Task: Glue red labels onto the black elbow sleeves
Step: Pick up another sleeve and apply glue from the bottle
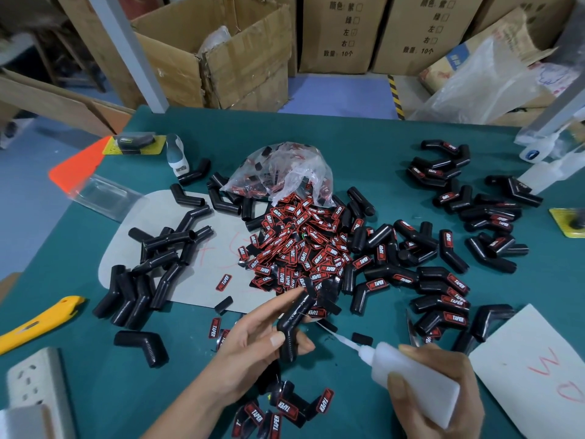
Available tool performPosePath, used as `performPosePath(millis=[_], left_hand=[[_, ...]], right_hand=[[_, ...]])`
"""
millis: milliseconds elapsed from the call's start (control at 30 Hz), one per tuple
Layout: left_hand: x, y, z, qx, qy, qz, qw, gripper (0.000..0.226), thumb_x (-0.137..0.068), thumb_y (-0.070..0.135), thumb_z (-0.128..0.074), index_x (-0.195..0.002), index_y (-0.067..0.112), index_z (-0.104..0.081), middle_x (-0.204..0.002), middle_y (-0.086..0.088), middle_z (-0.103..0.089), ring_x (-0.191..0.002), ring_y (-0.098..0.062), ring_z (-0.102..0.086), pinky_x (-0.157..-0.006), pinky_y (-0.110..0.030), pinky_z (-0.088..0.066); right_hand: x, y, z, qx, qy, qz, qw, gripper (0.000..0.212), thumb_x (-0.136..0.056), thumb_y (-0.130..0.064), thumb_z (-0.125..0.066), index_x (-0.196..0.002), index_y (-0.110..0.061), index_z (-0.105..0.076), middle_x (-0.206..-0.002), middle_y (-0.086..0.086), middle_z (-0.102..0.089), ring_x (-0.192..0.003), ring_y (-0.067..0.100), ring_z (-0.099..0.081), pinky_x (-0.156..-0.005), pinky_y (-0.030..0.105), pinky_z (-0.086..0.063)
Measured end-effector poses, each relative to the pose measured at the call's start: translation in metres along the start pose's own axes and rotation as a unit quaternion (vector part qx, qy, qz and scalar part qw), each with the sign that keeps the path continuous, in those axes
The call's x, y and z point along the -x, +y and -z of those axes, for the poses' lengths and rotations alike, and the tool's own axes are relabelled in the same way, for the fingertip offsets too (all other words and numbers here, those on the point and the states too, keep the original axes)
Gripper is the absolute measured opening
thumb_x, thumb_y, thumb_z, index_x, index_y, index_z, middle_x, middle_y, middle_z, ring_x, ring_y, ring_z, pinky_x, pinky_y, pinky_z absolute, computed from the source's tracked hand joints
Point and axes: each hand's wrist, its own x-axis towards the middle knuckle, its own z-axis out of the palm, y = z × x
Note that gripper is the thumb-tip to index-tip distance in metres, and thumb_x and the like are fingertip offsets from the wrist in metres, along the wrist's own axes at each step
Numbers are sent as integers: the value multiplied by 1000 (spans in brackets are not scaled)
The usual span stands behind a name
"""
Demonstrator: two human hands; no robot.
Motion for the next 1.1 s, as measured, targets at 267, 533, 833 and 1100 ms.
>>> performPosePath(millis=[267,533,833,1100], left_hand=[[1,8,-5,24,0,6,1000,65,-99,29,-75,-157,20,-48,-111,-19,-73,-106,-32,-72,-102,-45,-53],[0,7,-4,53,-8,3,999,64,-100,23,-72,-158,17,-46,-120,-19,-72,-107,-32,-72,-101,-45,-55],[-1,5,-4,72,-15,-1,997,64,-101,20,-70,-159,14,-43,-122,-21,-71,-105,-31,-73,-102,-44,-56],[0,7,-5,69,-10,7,998,64,-100,23,-72,-158,18,-46,-117,-20,-73,-106,-32,-73,-100,-43,-55]], right_hand=[[-1,-6,0,9,1,-7,1000,28,-89,-65,-70,-106,-44,-67,-74,-12,-61,-51,8,-50,-42,27,-37],[0,-5,-2,1,-4,7,1000,22,-86,-53,-74,-104,-42,-67,-66,-11,-53,-46,10,-45,-42,20,-33],[-4,-5,-1,2,1,23,1000,23,-91,-52,-72,-111,-45,-65,-80,-12,-62,-52,7,-50,-42,22,-36],[-1,-7,-1,3,-13,7,1000,27,-90,-64,-69,-107,-44,-67,-70,-12,-56,-47,8,-47,-42,22,-35]])
